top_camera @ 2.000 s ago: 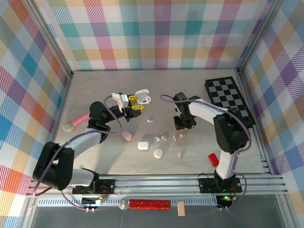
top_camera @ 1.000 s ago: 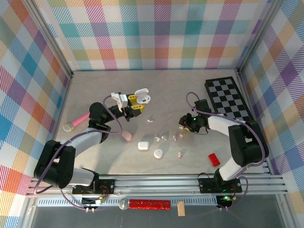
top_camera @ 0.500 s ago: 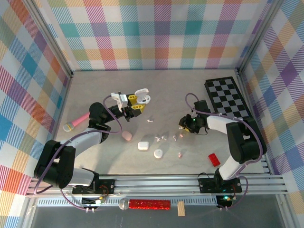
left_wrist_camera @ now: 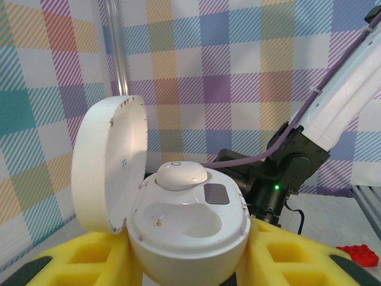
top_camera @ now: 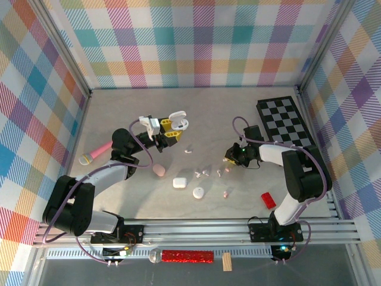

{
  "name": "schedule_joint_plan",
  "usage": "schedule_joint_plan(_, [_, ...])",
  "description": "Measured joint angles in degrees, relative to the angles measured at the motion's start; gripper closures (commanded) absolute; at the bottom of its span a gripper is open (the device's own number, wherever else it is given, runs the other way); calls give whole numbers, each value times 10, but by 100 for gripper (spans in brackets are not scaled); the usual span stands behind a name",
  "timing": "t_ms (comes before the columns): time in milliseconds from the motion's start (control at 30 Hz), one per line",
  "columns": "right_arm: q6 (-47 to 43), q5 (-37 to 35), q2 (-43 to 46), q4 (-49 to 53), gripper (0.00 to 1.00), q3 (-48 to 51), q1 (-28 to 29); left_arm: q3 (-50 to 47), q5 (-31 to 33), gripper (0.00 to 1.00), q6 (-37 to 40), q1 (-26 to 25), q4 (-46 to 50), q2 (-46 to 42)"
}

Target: Insert wireless bluetooth earbuds into charging case

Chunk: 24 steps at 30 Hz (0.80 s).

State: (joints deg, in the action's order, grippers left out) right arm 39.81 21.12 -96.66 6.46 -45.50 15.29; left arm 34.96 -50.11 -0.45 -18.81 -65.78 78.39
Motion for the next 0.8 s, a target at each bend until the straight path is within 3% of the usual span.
schedule_joint_plan(200, [-4, 7, -14, 4, 75, -12, 0, 0, 0, 62, -2, 0, -7, 9])
schedule_joint_plan(433, [-13, 15, -26, 30, 82, -31, -3, 0, 1, 62, 4, 0, -3, 10])
schedule_joint_plan(800, [-30, -28, 19, 63, 83, -29, 3, 5, 33, 62, 116, -42, 115, 2])
